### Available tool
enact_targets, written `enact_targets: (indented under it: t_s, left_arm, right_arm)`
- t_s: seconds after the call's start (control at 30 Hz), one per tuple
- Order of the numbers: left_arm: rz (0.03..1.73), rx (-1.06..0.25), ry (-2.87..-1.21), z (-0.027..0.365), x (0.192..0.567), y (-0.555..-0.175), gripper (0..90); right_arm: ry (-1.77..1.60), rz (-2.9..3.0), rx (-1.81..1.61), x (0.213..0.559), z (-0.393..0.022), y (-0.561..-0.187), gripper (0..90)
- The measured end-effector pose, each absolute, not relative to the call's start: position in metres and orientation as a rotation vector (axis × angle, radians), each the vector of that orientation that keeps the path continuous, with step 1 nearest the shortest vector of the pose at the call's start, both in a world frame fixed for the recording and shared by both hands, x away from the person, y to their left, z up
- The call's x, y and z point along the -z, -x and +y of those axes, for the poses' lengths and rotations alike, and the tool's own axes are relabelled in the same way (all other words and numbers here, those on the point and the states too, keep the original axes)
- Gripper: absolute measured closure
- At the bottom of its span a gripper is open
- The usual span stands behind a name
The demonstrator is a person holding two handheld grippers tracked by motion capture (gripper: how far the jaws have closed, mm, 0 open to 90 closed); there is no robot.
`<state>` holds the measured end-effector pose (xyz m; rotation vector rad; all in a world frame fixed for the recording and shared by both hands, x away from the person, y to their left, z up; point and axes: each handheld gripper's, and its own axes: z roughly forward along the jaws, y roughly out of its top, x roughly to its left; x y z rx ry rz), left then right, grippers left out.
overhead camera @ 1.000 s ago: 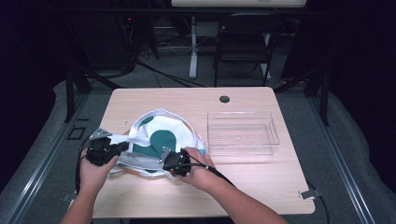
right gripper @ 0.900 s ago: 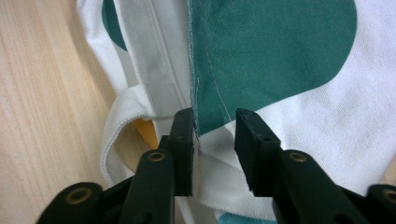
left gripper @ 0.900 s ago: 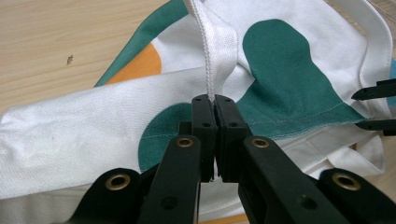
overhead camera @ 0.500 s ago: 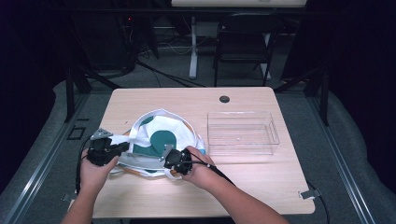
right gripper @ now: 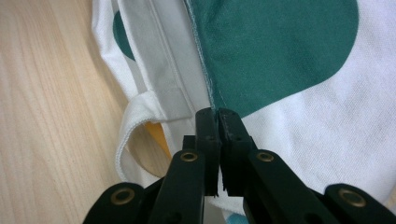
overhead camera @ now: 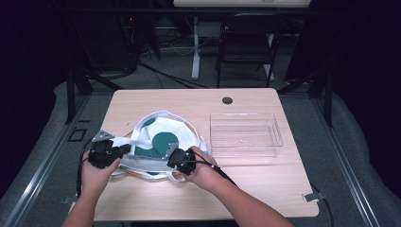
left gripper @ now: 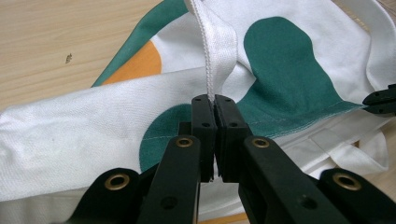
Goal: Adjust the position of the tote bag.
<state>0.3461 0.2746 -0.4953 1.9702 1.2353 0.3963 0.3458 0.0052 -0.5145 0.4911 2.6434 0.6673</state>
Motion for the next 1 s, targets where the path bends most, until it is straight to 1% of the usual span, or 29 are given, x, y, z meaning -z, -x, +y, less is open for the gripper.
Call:
enact_targets:
  t_s: [0.2,0.33,0.5,0.73,0.83,1.0]
  left_arm:
    - [1.231,-0.396,-1.972,0.274,0.496,-0.345,86.0]
    - [1.227,-0.419,-1.974,0.273,0.496,-0.344,80.0]
    - [1.198,-0.479,-2.008,0.270,0.494,-0.339,73.8]
    - [1.159,-0.493,-2.042,0.266,0.492,-0.335,67.2]
    - [1.136,-0.526,-2.066,0.263,0.492,-0.333,62.4]
    - [1.108,-0.542,-2.082,0.259,0.492,-0.331,55.7]
  right_arm:
    - [-0.504,2.650,-0.694,0.510,0.003,-0.346,89.0]
    - [-0.509,2.647,-0.699,0.509,0.003,-0.346,89.1]
    - [-0.508,2.649,-0.708,0.505,0.001,-0.347,89.2]
    - [-0.512,2.651,-0.711,0.502,0.000,-0.348,89.2]
    - [-0.514,2.653,-0.719,0.502,0.000,-0.348,89.3]
    - [-0.521,2.654,-0.722,0.501,-0.001,-0.349,89.3]
